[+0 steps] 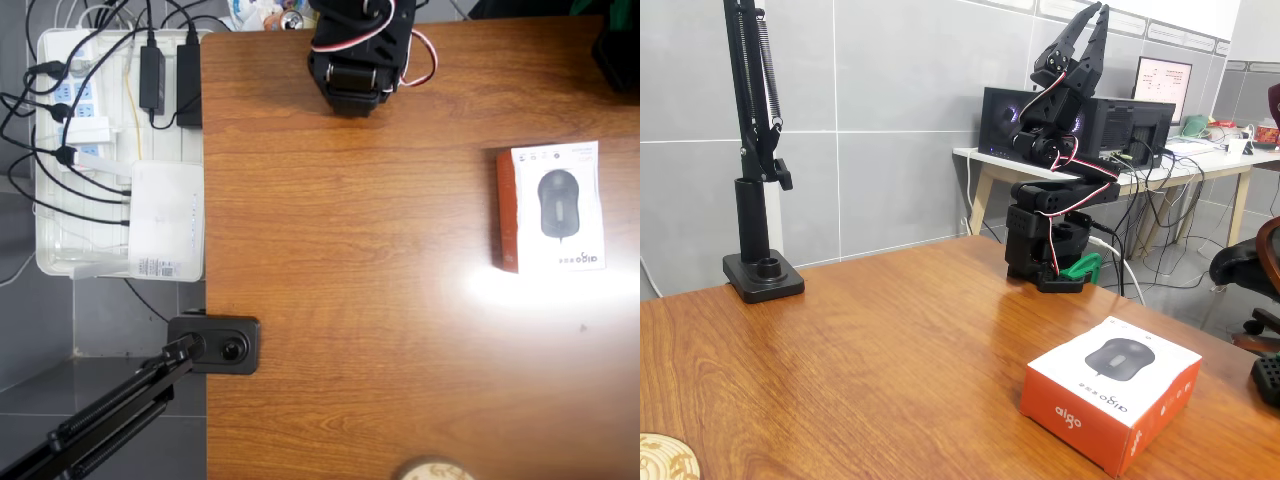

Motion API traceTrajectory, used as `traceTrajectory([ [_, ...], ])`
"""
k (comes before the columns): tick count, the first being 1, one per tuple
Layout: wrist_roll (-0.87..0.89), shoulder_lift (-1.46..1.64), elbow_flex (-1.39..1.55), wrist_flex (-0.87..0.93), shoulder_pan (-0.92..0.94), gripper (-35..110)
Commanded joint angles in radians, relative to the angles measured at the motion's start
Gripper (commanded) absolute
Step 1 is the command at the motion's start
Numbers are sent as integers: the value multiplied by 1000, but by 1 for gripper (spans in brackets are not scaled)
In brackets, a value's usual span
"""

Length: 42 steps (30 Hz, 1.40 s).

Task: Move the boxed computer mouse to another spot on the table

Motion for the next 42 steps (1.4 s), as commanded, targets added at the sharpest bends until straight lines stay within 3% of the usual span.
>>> traceTrajectory([
  [1, 5, 0, -5, 0, 5, 0],
  [42, 0, 0, -5, 0, -25, 0],
])
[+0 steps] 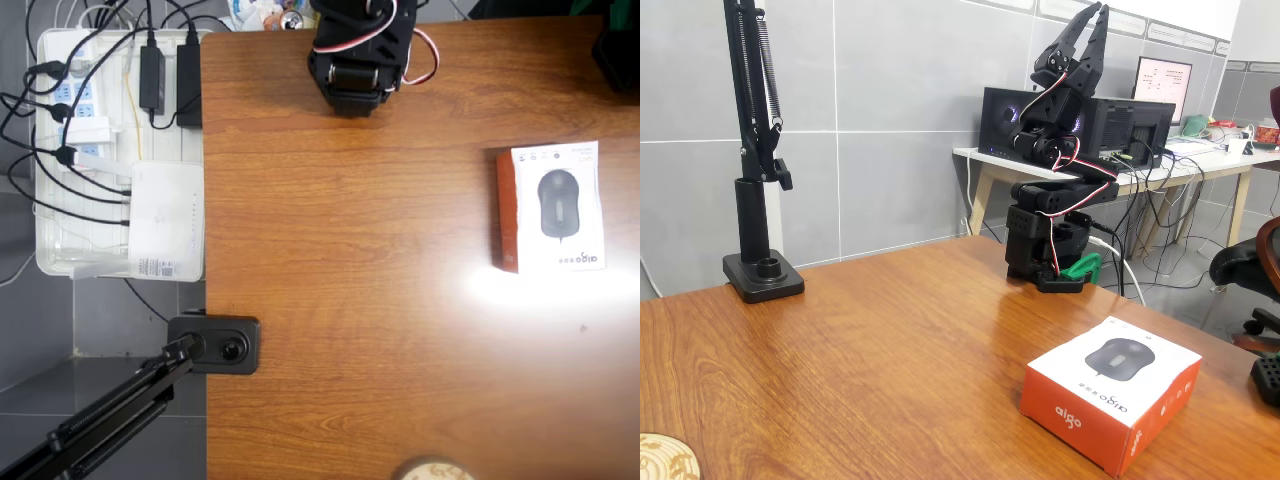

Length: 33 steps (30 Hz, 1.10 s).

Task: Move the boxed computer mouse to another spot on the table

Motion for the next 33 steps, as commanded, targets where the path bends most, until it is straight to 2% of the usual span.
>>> traceTrajectory([
  [1, 2, 0, -5, 0, 3, 0],
  [16, -28, 0, -5, 5, 9, 3],
  [19, -18, -2, -5, 109, 32, 0],
  [22, -31, -2, -58, 311, 41, 0],
  [24, -84, -2, -156, 545, 100, 0],
  [26, -120, -2, -311, 916, 184, 0],
  [28, -98, -55, -541, 1374, 175, 0],
  [31, 54, -446, -887, 1388, -69, 0],
  [32, 34, -561, -1032, 1491, -87, 0],
  [33, 34, -661, -1190, 1667, -114, 0],
])
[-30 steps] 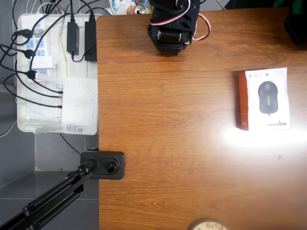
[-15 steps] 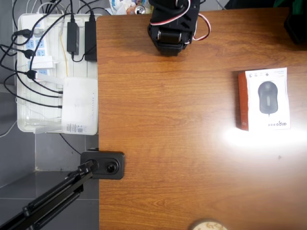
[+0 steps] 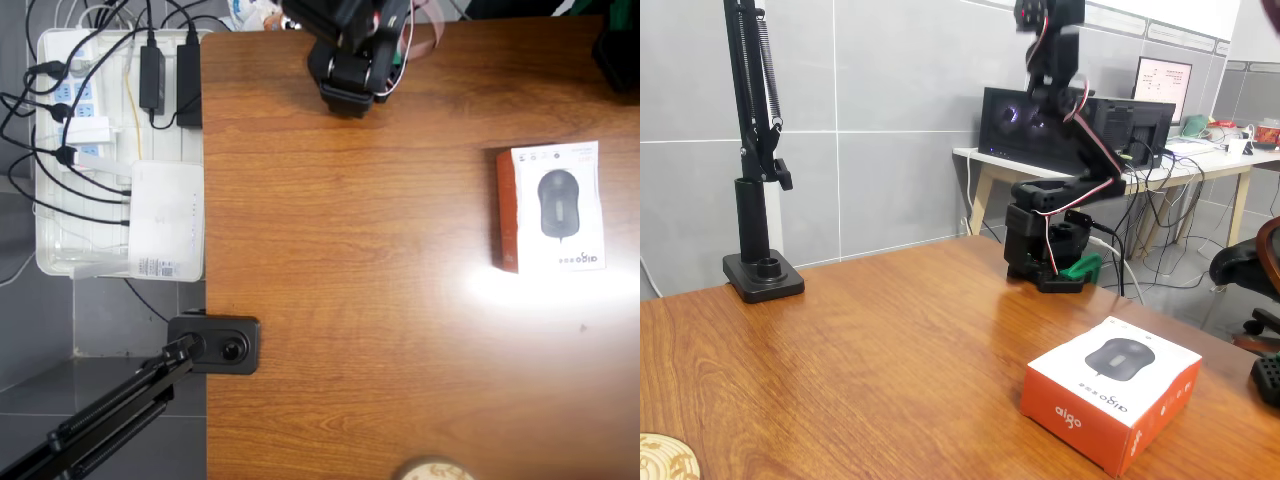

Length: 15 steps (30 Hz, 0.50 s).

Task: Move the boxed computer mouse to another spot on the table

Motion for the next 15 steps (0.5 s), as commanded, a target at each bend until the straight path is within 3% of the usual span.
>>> traceTrajectory([
  [1, 43, -428, -600, 520, -124, 0],
  [3, 41, -611, -922, 939, -163, 0],
  [5, 9, -724, -1069, 1166, -212, 0],
  [9, 41, -658, -887, 1331, -443, 0],
  [15, -44, -541, -575, 1457, -607, 0],
])
